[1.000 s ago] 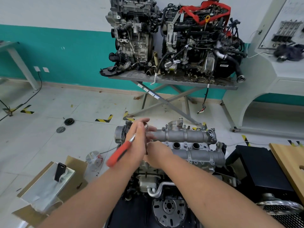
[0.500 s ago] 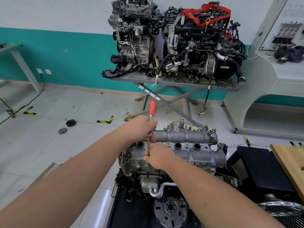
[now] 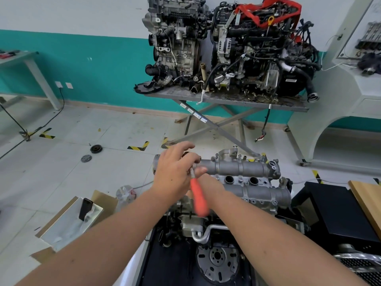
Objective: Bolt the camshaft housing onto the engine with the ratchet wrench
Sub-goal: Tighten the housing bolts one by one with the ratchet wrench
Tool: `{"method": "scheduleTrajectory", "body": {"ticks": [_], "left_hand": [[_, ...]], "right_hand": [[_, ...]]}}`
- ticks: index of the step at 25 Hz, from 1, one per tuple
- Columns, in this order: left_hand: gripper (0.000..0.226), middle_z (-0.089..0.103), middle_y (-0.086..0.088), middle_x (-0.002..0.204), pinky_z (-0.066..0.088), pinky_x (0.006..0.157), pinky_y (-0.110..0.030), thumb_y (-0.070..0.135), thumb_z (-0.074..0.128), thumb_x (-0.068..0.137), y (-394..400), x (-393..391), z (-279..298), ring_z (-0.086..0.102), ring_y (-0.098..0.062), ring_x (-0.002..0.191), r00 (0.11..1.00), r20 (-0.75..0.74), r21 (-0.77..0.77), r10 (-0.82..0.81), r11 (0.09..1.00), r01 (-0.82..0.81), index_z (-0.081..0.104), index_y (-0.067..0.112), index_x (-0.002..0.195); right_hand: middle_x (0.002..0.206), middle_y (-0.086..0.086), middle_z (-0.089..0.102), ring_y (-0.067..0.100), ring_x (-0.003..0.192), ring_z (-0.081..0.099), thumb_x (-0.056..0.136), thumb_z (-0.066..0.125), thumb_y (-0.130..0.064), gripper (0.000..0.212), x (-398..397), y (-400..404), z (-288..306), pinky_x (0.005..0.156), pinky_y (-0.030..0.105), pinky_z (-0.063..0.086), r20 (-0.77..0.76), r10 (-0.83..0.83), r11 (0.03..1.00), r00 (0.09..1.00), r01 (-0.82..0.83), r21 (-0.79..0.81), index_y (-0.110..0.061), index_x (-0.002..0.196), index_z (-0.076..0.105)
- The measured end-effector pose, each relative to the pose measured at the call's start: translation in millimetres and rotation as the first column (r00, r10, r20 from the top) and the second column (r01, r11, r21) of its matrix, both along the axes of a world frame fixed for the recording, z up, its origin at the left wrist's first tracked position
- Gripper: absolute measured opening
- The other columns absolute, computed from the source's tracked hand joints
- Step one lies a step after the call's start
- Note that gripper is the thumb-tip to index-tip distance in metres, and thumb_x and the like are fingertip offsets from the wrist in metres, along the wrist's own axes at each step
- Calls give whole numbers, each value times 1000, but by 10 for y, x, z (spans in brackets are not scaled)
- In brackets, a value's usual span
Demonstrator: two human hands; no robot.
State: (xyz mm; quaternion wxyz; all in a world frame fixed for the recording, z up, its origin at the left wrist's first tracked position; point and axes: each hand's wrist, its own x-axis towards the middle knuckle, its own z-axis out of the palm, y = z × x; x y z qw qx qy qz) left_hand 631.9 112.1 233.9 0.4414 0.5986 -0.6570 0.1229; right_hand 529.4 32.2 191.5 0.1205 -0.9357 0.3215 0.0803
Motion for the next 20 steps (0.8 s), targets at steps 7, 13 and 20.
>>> {"method": "scheduleTrajectory", "body": {"ticks": [7,13,20], "left_hand": [[49,74,-7,82,55,68,-29,52,37,103,-116,-208,32,71,-22,76,5,-995,92,95,953,288,71,16,105],[20,67,-6,65,57,67,-35,30,48,102,-226,18,381,71,-24,64,28,-949,299,315,866,401,53,12,95],[29,65,6,66,39,48,-23,37,43,102,-361,16,817,59,-5,55,995,0,801,99,596,-60,52,17,83]], "right_hand": [[100,4,67,27,98,64,96,54,-37,21,-34,-10,46,83,39,53,-10,-97,986,995,97,134,-18,98,62],[88,2,63,23,88,63,99,54,-40,30,-62,0,60,82,38,54,2,-98,984,995,97,146,-15,91,68],[74,-6,54,20,81,59,97,57,-40,28,-51,-4,14,72,35,47,24,-101,988,995,97,116,-24,74,55]]}}
